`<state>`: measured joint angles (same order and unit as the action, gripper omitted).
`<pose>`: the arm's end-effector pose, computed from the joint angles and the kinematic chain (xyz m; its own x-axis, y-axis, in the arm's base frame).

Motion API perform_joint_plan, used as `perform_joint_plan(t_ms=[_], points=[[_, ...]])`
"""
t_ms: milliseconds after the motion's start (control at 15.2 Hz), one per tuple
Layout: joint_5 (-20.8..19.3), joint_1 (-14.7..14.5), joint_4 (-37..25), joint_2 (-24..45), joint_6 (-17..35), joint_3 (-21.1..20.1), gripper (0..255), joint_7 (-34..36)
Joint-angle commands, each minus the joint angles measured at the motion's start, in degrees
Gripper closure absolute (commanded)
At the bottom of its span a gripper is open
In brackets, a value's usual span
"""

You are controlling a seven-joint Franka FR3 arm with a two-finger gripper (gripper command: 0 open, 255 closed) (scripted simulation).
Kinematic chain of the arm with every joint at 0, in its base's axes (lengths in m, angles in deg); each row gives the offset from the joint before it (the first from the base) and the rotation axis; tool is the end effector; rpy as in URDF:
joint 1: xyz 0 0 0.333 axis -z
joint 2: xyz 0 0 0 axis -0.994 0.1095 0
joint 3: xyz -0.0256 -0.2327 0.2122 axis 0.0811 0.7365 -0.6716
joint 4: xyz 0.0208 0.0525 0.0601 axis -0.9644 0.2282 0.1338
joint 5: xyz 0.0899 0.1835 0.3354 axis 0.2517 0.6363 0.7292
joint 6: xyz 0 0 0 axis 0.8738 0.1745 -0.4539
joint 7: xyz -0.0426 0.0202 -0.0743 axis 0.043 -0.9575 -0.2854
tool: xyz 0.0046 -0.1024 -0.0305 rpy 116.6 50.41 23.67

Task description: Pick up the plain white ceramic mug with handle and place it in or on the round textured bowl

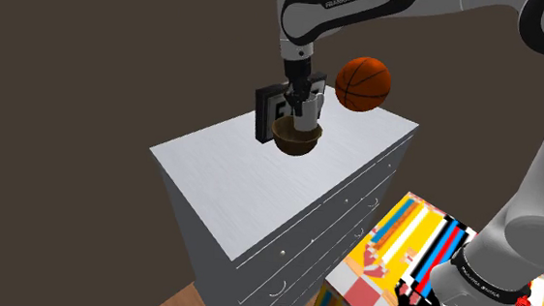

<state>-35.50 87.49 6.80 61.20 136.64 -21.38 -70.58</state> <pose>0.6077 0.0603 0.4486 0.9556 0.2418 -0.1686 0.2493 -0.9681 0.0245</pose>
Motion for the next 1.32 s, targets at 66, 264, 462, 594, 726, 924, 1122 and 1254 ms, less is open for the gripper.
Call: perform_joint_plan(t_ms=[66, 264, 462, 594, 726, 924, 1122, 1254], points=[[0.0, 0.0, 0.0, 0.0, 0.0, 0.0, 255, 0.0], [0.0, 0.0, 0.0, 0.0, 0.0, 0.0, 0, 0.0], [0.0, 0.0, 0.0, 0.0, 0.0, 0.0, 0, 0.0], [0.0, -0.2, -4.2, 0.3, -3.9, -0.1, 0, -0.1], [0.0, -0.4, -8.4, 0.9, -7.5, -0.2, 0, -0.1], [0.0, -0.4, -8.4, 0.9, -7.5, -0.2, 0, -0.1], [0.0, -0.4, -8.4, 0.9, -7.5, -0.2, 0, -0.1], [0.0, -0.4, -8.4, 0.9, -7.5, -0.2, 0, -0.1]])
